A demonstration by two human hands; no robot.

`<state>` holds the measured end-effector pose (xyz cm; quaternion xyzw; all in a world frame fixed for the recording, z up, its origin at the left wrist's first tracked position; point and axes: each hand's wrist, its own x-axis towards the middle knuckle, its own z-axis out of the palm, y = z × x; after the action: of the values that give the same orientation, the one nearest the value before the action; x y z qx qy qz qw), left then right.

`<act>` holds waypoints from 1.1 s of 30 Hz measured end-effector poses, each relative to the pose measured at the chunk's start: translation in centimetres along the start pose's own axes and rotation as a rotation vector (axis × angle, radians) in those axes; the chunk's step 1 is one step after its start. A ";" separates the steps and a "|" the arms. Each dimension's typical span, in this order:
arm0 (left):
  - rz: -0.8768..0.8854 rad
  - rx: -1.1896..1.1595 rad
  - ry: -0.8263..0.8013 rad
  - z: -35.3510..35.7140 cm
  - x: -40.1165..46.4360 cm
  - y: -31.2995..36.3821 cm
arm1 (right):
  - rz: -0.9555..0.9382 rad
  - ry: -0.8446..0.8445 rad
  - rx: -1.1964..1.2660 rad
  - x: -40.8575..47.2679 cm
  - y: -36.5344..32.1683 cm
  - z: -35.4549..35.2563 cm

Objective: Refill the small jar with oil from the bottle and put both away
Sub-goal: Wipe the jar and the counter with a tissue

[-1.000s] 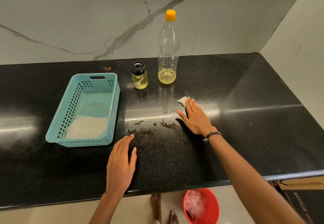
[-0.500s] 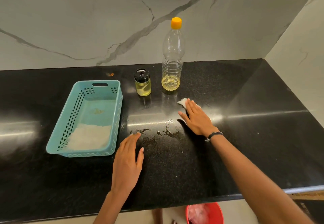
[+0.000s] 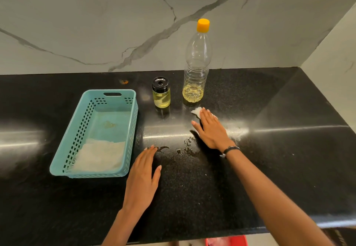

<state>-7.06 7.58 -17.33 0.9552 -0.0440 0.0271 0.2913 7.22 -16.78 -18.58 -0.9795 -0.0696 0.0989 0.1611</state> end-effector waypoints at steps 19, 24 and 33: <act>-0.027 -0.025 0.010 -0.4 -1.6 0.0 | 0.001 0.245 -0.086 3.7 -5.8 1.0; -0.047 -0.042 0.013 -0.5 -1.5 0.2 | -0.210 0.165 -0.037 0.9 -4.7 1.4; -0.063 -0.027 0.023 -0.4 -1.9 -0.3 | -0.069 0.043 0.040 4.0 -9.3 2.5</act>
<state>-8.98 8.14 -17.29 0.9518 -0.0112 0.0281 0.3052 9.57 -6.66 -18.52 -0.9750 -0.0978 0.0736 0.1856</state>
